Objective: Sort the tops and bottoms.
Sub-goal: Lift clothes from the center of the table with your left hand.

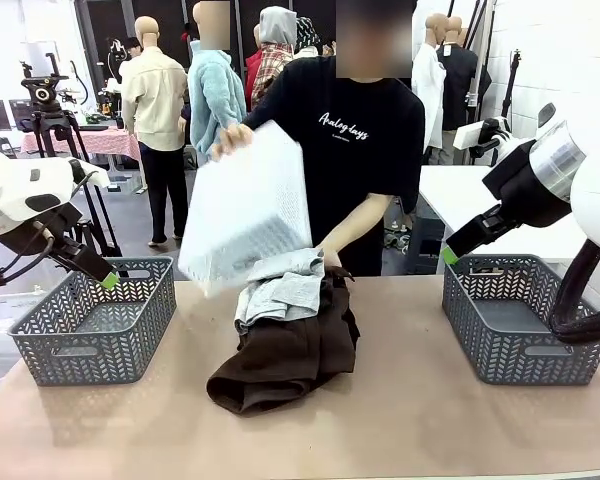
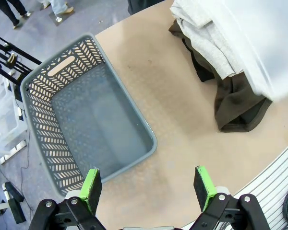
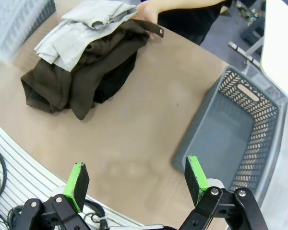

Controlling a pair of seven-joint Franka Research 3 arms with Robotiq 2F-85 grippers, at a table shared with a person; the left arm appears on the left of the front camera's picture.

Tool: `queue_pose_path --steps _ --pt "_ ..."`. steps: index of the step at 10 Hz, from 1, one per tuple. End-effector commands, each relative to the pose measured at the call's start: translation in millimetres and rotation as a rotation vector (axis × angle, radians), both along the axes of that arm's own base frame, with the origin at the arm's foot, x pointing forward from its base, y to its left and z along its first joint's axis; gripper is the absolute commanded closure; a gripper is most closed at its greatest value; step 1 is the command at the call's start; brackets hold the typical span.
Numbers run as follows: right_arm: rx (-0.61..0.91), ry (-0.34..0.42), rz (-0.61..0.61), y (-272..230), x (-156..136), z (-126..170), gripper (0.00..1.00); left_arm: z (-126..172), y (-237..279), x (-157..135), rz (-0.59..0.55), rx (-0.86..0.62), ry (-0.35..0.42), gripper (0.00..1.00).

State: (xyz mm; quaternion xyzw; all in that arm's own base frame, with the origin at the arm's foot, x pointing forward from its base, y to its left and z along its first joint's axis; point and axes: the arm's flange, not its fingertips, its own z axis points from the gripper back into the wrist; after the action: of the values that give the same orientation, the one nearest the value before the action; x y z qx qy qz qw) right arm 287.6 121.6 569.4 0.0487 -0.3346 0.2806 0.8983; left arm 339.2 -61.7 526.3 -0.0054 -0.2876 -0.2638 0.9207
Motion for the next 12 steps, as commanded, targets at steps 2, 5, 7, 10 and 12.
queue_pose_path --steps 2,5,7,10,12 --pt "-0.005 -0.006 0.001 0.8 3.1 -1.6 0.0 0.9 1.0 -2.0 -0.005 0.001 0.006 0.0" --pt "-0.005 -0.006 0.001 0.8 3.1 -1.6 0.0 0.9 1.0 -2.0 -0.005 0.001 0.006 0.0" --pt "-0.005 -0.006 0.001 0.8 3.1 -1.6 0.0 0.9 1.0 -2.0 -0.005 0.001 0.006 0.0" --pt "-0.005 -0.006 0.001 0.8 3.1 -1.6 0.0 0.9 1.0 -2.0 -0.005 0.001 0.006 0.0" --pt "-0.005 -0.006 0.001 0.8 3.1 -1.6 0.0 0.9 1.0 -2.0 -0.005 0.001 0.006 0.0"
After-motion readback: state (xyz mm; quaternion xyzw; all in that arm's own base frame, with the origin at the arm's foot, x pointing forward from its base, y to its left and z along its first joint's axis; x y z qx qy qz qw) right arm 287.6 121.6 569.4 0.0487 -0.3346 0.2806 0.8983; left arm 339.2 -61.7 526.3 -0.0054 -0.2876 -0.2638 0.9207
